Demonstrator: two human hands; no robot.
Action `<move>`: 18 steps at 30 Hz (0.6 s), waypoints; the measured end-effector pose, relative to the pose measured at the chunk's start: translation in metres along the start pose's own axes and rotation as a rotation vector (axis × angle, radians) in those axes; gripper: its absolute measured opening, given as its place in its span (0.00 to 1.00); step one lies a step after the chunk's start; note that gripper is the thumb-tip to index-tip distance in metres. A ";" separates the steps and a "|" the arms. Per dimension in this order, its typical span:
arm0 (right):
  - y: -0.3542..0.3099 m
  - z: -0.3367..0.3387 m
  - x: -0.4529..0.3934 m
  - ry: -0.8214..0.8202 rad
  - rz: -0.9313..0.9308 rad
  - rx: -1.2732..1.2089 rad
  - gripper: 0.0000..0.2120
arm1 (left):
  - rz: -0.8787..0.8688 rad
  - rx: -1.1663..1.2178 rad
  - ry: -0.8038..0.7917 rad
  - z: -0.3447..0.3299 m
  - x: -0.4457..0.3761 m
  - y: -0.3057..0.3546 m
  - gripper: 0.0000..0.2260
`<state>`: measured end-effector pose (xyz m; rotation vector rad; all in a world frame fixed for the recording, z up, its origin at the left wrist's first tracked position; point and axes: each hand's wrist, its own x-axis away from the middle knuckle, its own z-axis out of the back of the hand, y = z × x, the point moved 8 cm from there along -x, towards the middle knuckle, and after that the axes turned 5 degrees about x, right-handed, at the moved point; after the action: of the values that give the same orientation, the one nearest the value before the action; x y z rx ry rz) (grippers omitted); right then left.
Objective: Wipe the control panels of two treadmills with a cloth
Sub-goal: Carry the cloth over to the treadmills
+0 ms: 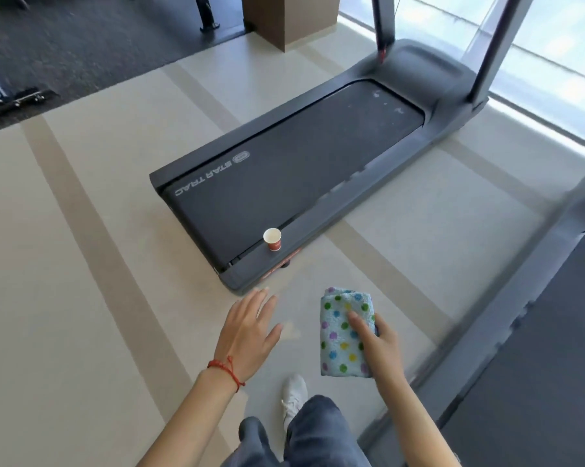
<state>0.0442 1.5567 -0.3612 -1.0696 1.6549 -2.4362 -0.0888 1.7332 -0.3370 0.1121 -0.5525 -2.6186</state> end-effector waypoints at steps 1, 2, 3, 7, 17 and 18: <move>-0.010 0.005 -0.012 0.019 -0.002 -0.015 0.08 | -0.025 -0.011 -0.009 0.003 -0.021 0.004 0.26; -0.019 0.010 -0.022 0.038 -0.006 -0.027 0.09 | -0.051 -0.020 -0.019 0.006 -0.041 0.008 0.28; -0.027 0.014 -0.030 0.055 -0.009 -0.037 0.09 | -0.077 -0.023 -0.017 0.009 -0.059 0.012 0.30; -0.045 0.035 -0.059 0.148 -0.025 -0.142 0.06 | -0.212 -0.028 -0.032 0.011 -0.125 0.036 0.31; -0.071 0.100 -0.100 0.500 -0.071 -0.349 0.04 | -0.576 0.015 -0.158 -0.013 -0.268 0.106 0.24; -0.072 0.105 -0.104 0.529 -0.082 -0.367 0.04 | -0.606 0.009 -0.174 -0.016 -0.280 0.112 0.24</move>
<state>0.2056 1.5402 -0.3344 -0.5304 2.3197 -2.6989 0.2108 1.7625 -0.3110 0.0610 -0.6721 -3.2376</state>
